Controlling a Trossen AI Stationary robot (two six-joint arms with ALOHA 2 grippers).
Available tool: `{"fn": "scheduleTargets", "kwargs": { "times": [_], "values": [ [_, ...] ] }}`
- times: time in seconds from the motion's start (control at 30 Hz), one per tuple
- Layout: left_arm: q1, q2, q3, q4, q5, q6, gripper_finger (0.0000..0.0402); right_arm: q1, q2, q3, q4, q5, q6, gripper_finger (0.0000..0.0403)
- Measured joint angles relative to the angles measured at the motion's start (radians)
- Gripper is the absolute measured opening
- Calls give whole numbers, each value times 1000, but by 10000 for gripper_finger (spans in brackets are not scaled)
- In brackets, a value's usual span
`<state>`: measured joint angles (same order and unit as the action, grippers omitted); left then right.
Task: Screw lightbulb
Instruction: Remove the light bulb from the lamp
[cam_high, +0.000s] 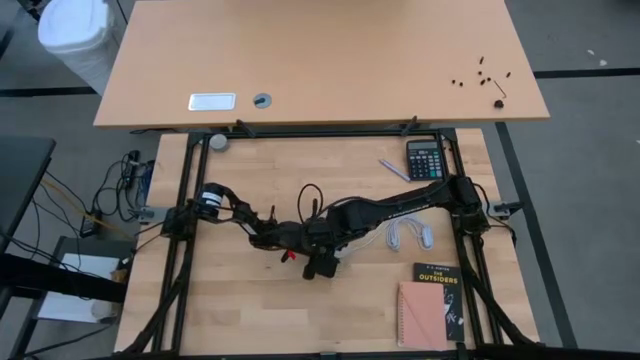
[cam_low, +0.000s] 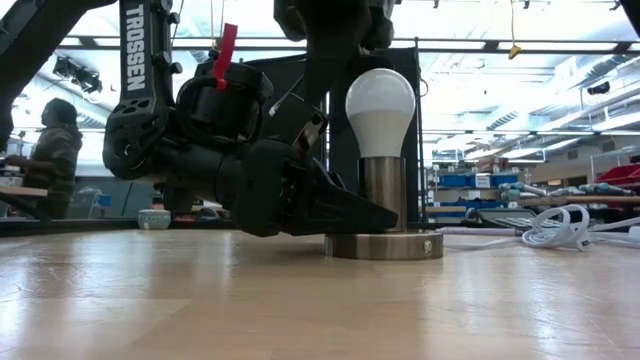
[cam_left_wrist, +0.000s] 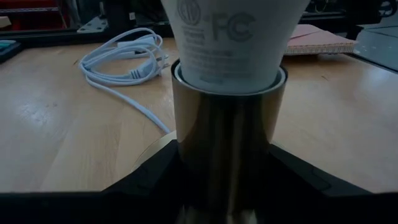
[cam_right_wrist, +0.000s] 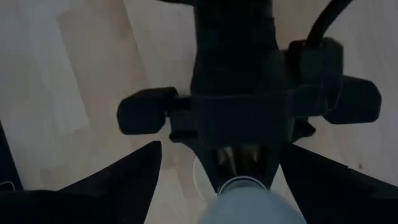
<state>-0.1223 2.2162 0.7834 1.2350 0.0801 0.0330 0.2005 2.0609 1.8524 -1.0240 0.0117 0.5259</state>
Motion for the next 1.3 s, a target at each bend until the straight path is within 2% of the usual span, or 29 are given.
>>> {"fn": "scheduleTargets", "kwargs": {
  "times": [0.4, 0.6, 0.8, 1.07, 1.3],
  "values": [
    [-1, 0, 0, 0, 12, 4, 198, 3, 0, 91, -122, 8, 0, 329],
    [-2, 0, 0, 0, 15, 5, 198, 10, -2, 94, -192, 27, 97, 329],
    [-2, 0, 0, 0, 17, 0, 198, 26, -2, 94, -187, 55, 100, 340],
    [-3, 0, 0, 0, 21, -2, 198, 46, -2, -6, -102, 78, 47, 339],
    [-2, 0, 0, 0, 19, -4, 198, 52, -2, -55, -98, 66, 42, 328]
  ]
}}
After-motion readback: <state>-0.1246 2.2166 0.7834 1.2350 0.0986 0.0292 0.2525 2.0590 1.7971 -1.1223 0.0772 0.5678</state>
